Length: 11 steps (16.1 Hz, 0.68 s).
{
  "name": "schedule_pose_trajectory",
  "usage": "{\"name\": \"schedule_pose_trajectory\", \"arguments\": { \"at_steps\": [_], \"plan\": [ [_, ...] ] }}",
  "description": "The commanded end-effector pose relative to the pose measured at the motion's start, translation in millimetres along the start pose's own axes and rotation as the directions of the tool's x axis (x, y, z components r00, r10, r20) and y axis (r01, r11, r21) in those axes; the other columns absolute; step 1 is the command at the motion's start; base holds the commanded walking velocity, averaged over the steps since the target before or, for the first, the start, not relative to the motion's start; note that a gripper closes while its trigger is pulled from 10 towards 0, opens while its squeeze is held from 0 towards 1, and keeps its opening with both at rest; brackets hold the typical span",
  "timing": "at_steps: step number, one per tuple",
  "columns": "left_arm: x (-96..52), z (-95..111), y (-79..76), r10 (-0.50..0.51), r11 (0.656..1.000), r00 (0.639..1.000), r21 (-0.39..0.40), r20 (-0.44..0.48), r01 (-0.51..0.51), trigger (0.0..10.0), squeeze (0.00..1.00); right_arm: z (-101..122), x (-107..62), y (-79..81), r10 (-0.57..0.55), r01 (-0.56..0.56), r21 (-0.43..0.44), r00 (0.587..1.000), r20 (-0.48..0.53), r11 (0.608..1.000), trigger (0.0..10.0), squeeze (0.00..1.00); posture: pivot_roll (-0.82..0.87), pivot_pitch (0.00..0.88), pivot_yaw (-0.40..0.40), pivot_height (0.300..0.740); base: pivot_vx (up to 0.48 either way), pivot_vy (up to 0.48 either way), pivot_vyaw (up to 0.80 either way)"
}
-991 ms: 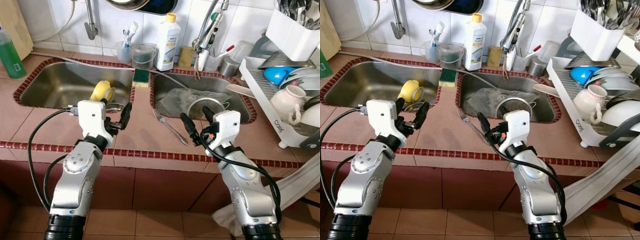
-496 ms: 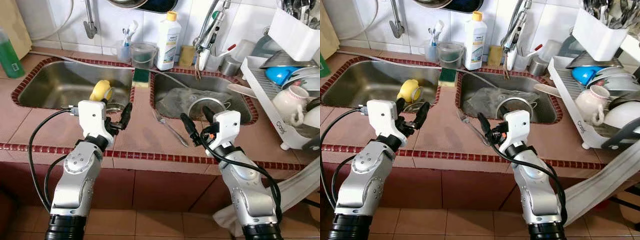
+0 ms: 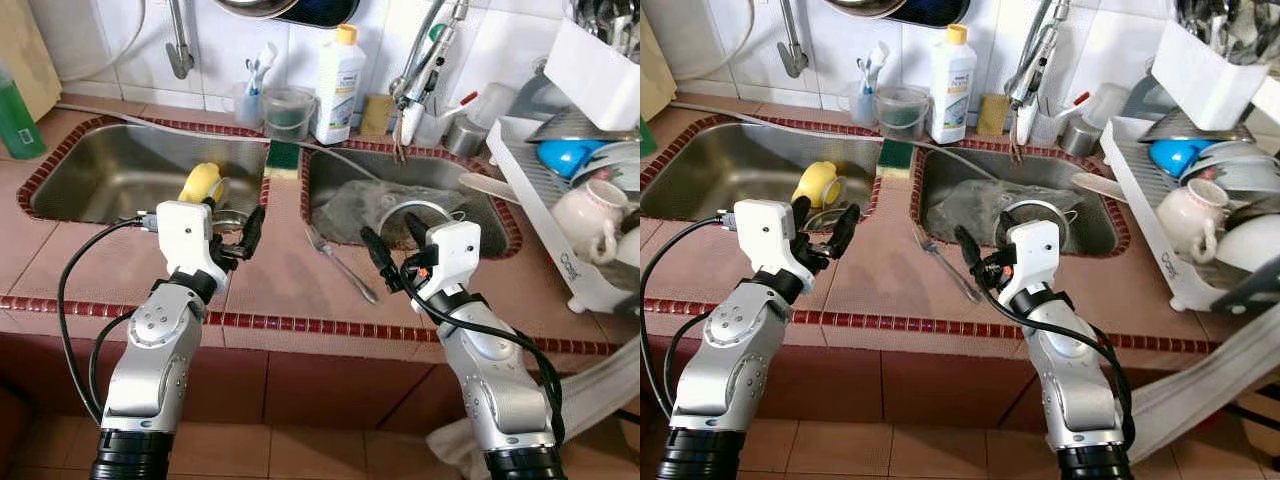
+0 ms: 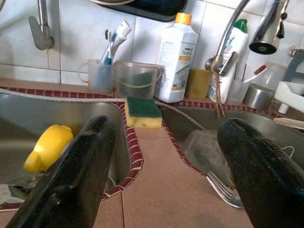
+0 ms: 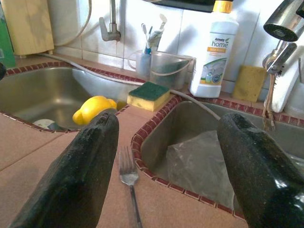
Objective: Kitchen organization
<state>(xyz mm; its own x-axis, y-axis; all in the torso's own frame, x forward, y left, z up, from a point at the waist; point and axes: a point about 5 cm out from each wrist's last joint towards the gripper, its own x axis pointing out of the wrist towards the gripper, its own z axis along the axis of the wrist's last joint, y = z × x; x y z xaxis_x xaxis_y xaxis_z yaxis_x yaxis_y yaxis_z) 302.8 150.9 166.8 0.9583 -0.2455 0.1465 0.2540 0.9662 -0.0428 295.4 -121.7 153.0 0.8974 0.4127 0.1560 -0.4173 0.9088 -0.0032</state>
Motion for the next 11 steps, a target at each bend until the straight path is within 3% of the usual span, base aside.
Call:
{"name": "schedule_pose_trajectory", "arguments": {
  "at_steps": [1,11],
  "plan": [
    [2.2,2.3,-3.1,-0.014,1.000,1.000,-0.005,0.004,0.014,10.0,0.00,-1.4,-1.2,-1.9,0.004,-0.004,-0.005,1.000,-0.015,1.000,10.0,0.00,0.00,0.000,-0.100,0.740,0.352,0.000,0.00],
    [1.8,2.3,-2.7,-0.009,1.000,1.000,-0.005,0.004,0.009,10.0,0.00,-1.6,-1.3,-1.7,0.008,-0.008,-0.006,1.000,-0.017,1.000,10.0,0.00,0.00,0.000,-0.102,0.740,0.355,0.000,0.00]
  ]
}}
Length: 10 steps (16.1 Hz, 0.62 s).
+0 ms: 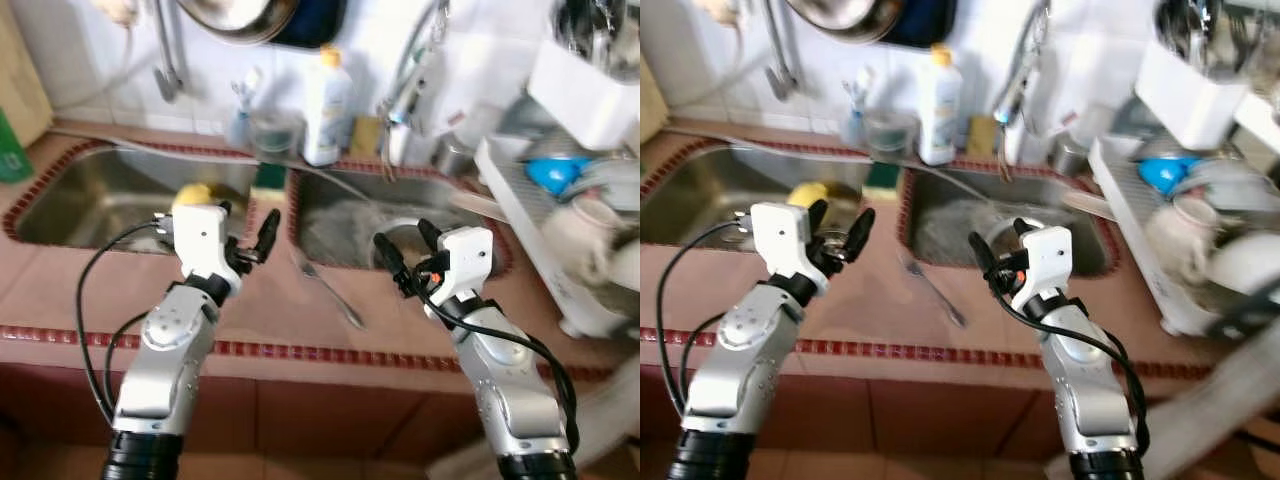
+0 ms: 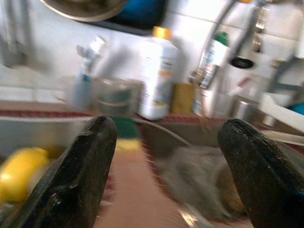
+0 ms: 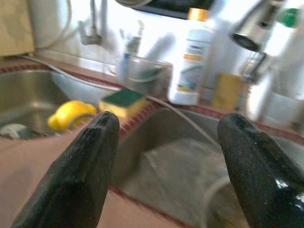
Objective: Kitchen organization
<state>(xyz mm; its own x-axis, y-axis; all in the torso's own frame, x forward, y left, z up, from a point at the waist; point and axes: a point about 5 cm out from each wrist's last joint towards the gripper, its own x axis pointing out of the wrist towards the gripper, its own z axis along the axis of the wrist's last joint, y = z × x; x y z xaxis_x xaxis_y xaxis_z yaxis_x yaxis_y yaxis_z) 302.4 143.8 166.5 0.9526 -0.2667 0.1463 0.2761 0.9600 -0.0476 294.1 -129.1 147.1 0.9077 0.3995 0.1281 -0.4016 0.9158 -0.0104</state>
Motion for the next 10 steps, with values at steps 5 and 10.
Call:
{"name": "schedule_pose_trajectory", "arguments": {
  "at_steps": [5,10],
  "plan": [
    [0.4,1.3,0.5,0.010,1.000,1.000,-0.011,-0.017,-0.010,10.0,0.00,0.6,3.3,4.6,0.027,-0.026,0.012,0.999,-0.021,1.000,10.0,0.00,0.00,0.000,-0.102,0.740,0.196,0.000,0.00],
    [-6.9,-1.4,-14.8,-0.126,0.984,0.988,0.118,-0.094,0.137,10.0,0.00,-18.1,-2.2,-10.0,0.137,-0.147,-0.036,0.971,-0.196,0.989,10.0,0.00,0.00,0.000,-0.095,0.740,0.000,0.000,0.00]
  ]
}}
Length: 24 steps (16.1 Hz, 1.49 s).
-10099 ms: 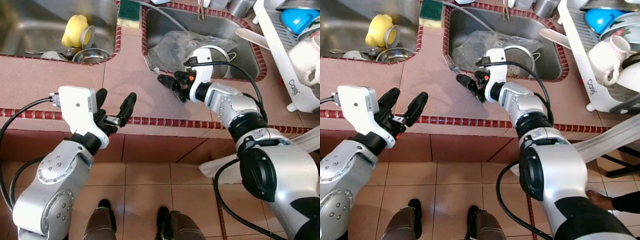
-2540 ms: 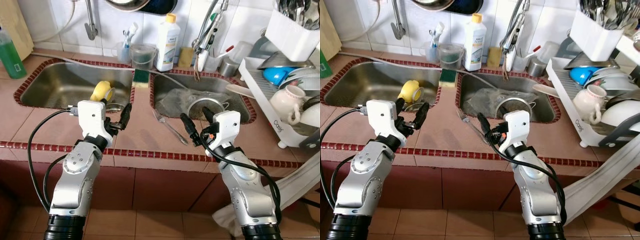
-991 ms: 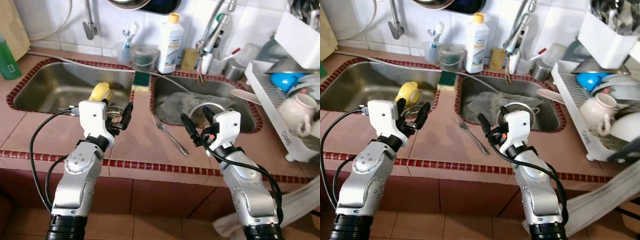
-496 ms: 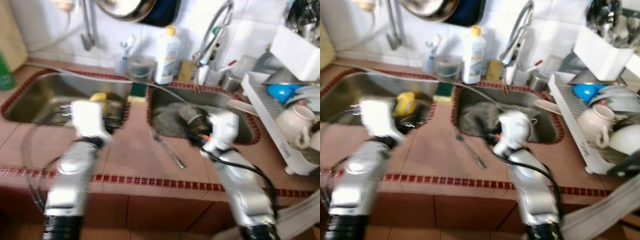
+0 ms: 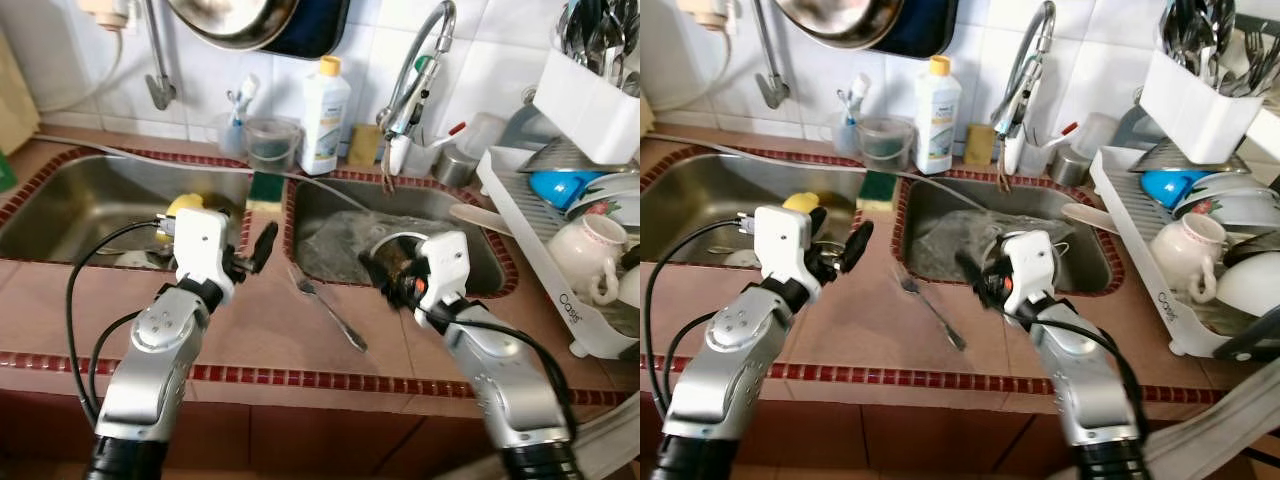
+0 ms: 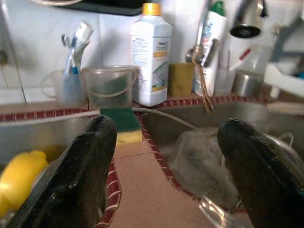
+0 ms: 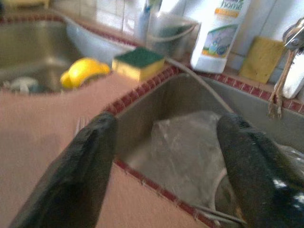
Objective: Kitchen organization
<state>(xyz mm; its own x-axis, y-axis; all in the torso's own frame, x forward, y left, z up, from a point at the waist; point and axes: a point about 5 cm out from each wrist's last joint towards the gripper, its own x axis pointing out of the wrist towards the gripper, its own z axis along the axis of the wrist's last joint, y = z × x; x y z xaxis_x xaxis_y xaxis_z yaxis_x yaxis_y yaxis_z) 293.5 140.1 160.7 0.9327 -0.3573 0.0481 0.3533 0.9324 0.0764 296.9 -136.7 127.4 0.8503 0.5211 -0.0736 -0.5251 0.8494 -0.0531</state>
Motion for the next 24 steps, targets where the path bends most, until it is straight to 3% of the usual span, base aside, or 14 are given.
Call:
{"name": "schedule_pose_trajectory", "arguments": {
  "at_steps": [1,3,6,9,16,19,24],
  "plan": [
    [0.5,4.5,-9.8,-0.047,0.998,0.999,0.032,0.013,0.047,10.0,0.00,-2.3,-1.1,-4.0,0.024,-0.024,-0.016,1.000,-0.012,1.000,10.0,0.00,0.00,0.000,-0.095,0.740,0.000,0.000,0.00],
    [-1.2,4.3,-14.8,-0.087,0.995,0.996,0.044,-0.011,0.087,10.0,0.00,-9.6,-2.6,-6.0,0.071,-0.071,0.001,0.996,-0.050,0.997,10.0,0.00,0.01,0.003,-0.091,0.740,0.000,0.000,0.00],
    [-9.0,10.5,-28.3,-0.226,0.970,0.973,0.083,-0.042,0.229,10.0,0.00,-18.8,3.8,-18.7,0.134,-0.133,0.010,0.986,-0.103,0.991,10.0,0.00,0.03,0.006,-0.090,0.740,0.000,0.000,0.00],
    [-12.0,19.2,-31.9,-0.271,0.959,0.962,0.085,-0.023,0.272,10.0,0.00,-10.6,17.5,-30.4,0.191,-0.191,0.008,0.977,-0.099,0.982,10.0,0.00,0.04,0.011,-0.099,0.740,0.000,0.000,0.00],
    [-18.9,20.4,-31.4,-0.232,0.971,0.972,0.048,-0.031,0.234,10.0,0.00,5.2,44.1,-37.5,0.274,-0.271,0.052,0.959,-0.075,0.961,10.0,0.00,0.06,0.026,-0.133,0.740,0.000,0.000,0.00],
    [-21.0,20.4,-27.6,-0.193,0.980,0.981,0.036,-0.033,0.195,10.0,0.00,0.1,56.5,-23.1,0.263,-0.255,0.143,0.964,-0.045,0.956,10.0,0.00,0.08,0.037,-0.150,0.740,0.000,0.000,0.00],
    [-19.8,22.5,-27.3,-0.159,0.987,0.987,0.036,-0.028,0.160,10.0,0.00,-8.2,67.2,7.4,0.269,-0.263,0.220,0.963,0.006,0.939,10.0,0.00,0.08,0.033,-0.157,0.740,0.000,0.000,0.00]
  ]
}}
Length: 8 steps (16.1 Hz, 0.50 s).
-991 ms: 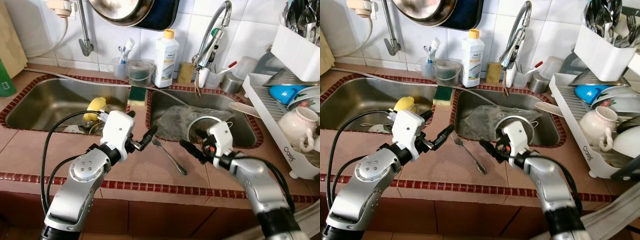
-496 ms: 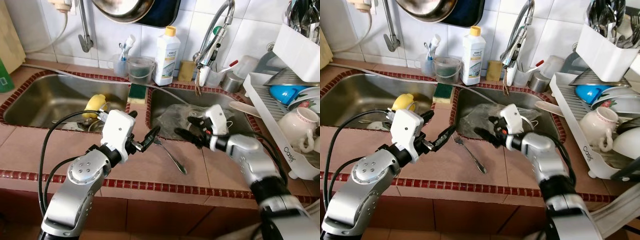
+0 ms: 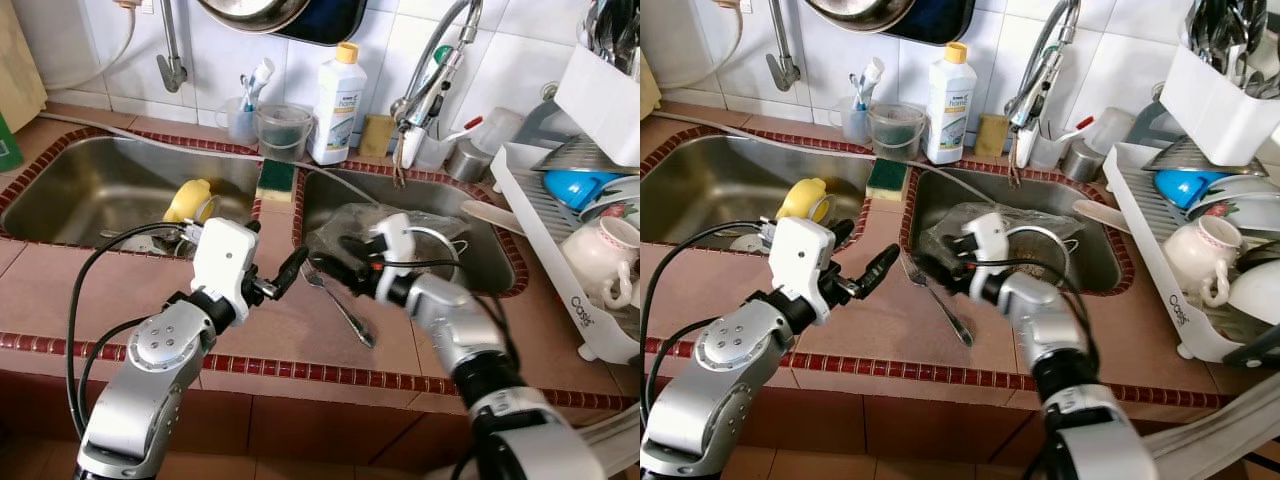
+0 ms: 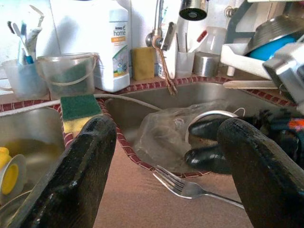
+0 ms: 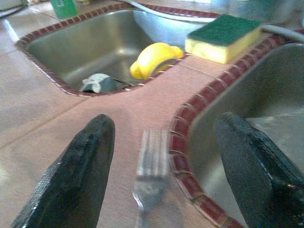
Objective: Kitchen organization
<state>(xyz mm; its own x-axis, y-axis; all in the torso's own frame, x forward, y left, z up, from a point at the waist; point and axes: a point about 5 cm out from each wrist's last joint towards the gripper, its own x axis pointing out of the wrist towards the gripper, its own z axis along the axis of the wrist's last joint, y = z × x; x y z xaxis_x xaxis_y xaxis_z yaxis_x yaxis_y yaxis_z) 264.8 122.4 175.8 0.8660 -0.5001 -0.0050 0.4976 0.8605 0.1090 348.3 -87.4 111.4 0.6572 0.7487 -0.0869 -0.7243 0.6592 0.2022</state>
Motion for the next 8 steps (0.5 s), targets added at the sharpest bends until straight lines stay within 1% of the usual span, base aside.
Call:
{"name": "schedule_pose_trajectory", "arguments": {
  "at_steps": [1,2,6,8],
  "plan": [
    [0.3,4.8,-1.5,0.006,1.000,1.000,0.008,0.013,-0.006,10.0,0.00,-1.2,-6.1,-5.2,-0.040,0.040,-0.005,0.999,0.007,0.999,10.0,0.00,0.09,0.032,-0.157,0.740,0.000,0.000,0.00],
    [0.8,5.0,-0.9,0.011,1.000,1.000,0.009,0.013,-0.011,10.0,0.00,-10.5,-8.7,-3.1,-0.049,0.049,0.010,0.999,-0.008,0.999,10.0,0.00,0.08,0.029,-0.154,0.740,0.000,0.000,0.00],
    [3.9,5.6,-0.8,0.009,1.000,1.000,0.014,0.012,-0.009,10.0,0.00,-30.9,-19.2,-0.4,-0.065,0.067,0.035,0.996,-0.065,0.997,10.0,0.00,0.07,0.023,-0.152,0.740,0.000,0.000,0.00],
    [4.9,6.3,-0.7,0.011,1.000,1.000,0.015,0.016,-0.011,10.0,0.00,-40.2,-24.4,1.2,-0.063,0.066,0.029,0.993,-0.098,0.997,10.0,0.00,0.07,0.021,-0.151,0.740,0.000,0.000,0.00]
  ]
}}
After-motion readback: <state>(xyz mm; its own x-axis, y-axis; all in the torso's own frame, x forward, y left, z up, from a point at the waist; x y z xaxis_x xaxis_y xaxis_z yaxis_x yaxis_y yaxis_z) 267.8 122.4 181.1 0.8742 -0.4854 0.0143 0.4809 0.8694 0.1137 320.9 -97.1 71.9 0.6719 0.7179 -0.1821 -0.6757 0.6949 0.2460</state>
